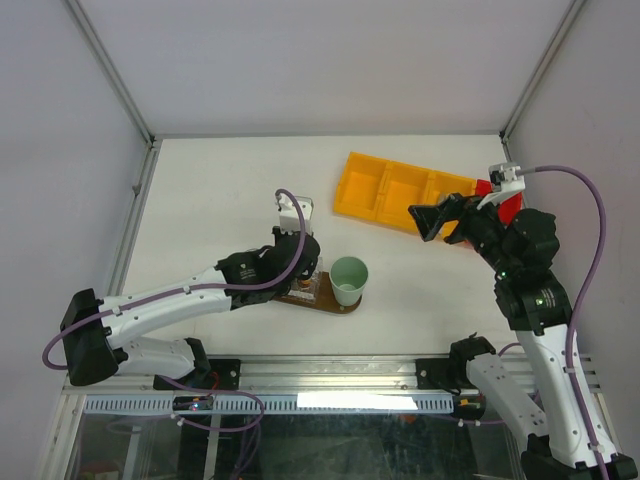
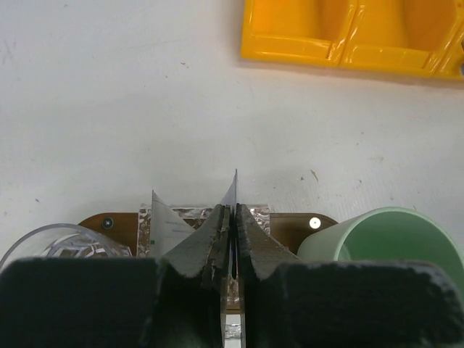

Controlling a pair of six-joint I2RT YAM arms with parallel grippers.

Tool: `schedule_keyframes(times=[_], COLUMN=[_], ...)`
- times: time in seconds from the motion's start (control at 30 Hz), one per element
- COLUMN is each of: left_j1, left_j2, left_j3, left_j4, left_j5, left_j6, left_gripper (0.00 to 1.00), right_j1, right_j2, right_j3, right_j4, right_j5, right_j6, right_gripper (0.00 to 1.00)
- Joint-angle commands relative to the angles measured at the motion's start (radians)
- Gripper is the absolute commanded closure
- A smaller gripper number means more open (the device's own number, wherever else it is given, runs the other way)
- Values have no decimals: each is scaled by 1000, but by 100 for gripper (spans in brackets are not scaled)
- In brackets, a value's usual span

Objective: Prepare toiletry sets of a toothbrush and toothpaste on the tray

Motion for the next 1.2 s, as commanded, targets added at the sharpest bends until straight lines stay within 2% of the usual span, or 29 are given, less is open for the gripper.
schedule_keyframes(times=[0.0,0.1,0.4,0.7,0.97,1.17], left_j1=[-8,-10,-13,-14,-15,-15], left_j2=[-18,-20,-17,-17,-37,-73], left_j3=[-9,-9,19,75,150,204], left_j4=[44,44,25,-23,-68,-78], left_j5=[1,1,12,16,33,58], left_j6=[-4,-5,2,7,26,51], left_gripper=[88,82,75,53,47,38], right_j1=[-7,-7,-6,-7,-7,-6], right_j2=[-12,-12,-8,-12,-7,-7], right_j3=[4,6,0,-8,-13,-14], right_j4=[49,48,55,54,64,59], right_j5=[10,10,0,-5,-15,-15], right_j6=[-14,-14,-8,-4,5,2], right_gripper=[1,1,1,1,1,1])
